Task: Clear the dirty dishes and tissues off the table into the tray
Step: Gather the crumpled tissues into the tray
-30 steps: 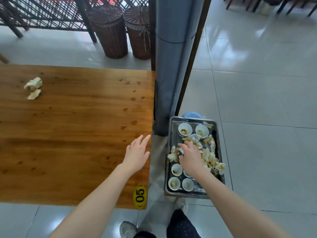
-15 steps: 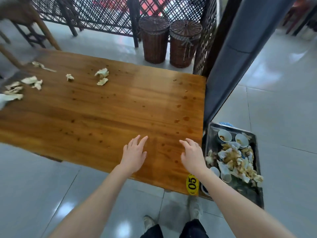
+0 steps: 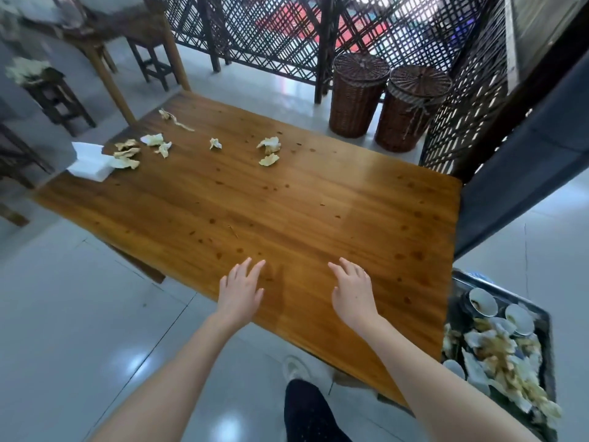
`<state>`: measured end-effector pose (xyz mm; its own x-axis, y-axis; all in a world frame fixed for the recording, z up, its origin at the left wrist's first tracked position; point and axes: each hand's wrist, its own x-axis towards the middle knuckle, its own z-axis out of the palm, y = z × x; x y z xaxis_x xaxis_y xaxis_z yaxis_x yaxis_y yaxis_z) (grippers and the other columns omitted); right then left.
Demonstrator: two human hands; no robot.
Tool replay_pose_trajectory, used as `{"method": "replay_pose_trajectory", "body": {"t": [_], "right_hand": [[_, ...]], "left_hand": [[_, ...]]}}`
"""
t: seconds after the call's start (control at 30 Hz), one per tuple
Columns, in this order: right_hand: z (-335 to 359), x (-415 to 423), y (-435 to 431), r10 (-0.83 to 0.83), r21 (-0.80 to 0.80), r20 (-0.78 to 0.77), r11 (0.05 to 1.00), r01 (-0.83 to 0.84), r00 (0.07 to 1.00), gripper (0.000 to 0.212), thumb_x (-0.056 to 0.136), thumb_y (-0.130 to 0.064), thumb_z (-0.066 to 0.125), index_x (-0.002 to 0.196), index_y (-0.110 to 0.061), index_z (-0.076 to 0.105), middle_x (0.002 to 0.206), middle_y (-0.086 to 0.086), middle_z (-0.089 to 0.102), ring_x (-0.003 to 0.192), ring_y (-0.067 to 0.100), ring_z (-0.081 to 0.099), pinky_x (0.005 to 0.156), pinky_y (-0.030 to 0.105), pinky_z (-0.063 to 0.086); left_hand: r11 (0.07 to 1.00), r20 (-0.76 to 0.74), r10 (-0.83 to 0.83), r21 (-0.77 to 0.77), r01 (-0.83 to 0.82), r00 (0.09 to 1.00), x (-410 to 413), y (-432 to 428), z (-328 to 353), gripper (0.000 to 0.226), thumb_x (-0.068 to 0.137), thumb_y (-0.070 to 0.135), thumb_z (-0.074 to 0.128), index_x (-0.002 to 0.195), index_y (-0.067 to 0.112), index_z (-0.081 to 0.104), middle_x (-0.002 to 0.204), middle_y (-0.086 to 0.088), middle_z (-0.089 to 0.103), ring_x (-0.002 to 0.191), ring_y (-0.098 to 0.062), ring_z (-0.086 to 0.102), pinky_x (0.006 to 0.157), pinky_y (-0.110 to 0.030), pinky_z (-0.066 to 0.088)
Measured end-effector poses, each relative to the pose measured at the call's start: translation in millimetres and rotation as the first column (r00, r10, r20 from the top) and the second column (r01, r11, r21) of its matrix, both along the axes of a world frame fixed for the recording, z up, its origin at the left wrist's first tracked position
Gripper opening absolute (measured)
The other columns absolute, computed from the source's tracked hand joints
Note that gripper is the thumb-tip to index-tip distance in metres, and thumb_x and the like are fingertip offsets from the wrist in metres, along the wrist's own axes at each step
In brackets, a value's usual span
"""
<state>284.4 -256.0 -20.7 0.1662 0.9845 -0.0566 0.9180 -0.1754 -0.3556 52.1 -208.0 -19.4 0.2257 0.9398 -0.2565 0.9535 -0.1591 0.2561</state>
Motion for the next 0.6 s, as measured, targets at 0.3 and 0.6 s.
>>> {"method": "replay_pose_trajectory", "body": {"t": [0.3,0.6], "right_hand": [[-21,-54,85,0.107,-0.009,-0.014,0.994,-0.107,0.994,0.058,0.089,-0.002,0.054,0.143,-0.021,0.040,0.150,0.008,0.036,0.139,0.027,0.029,0.115,0.041,0.022],[-29,-97,186,0.046,-0.071,-0.081,0.996,-0.052,0.996,0.056,0.092,-0.005,0.051,0.144,-0.020,0.038,0.151,0.008,0.034,0.140,0.026,0.027,0.115,0.041,0.021]], "left_hand": [[0.996,-0.034,0.090,-0.011,-0.091,0.995,-61,62,-8,0.059,0.100,0.036,0.045,0.152,0.032,0.018,0.160,-0.002,0.017,0.147,-0.024,0.016,0.116,-0.045,0.019],[0.997,-0.077,0.080,0.010,-0.080,0.994,-116,174,17,0.057,0.101,0.034,0.042,0.152,0.031,0.018,0.161,-0.003,0.013,0.147,-0.026,0.011,0.117,-0.048,0.015]]}}
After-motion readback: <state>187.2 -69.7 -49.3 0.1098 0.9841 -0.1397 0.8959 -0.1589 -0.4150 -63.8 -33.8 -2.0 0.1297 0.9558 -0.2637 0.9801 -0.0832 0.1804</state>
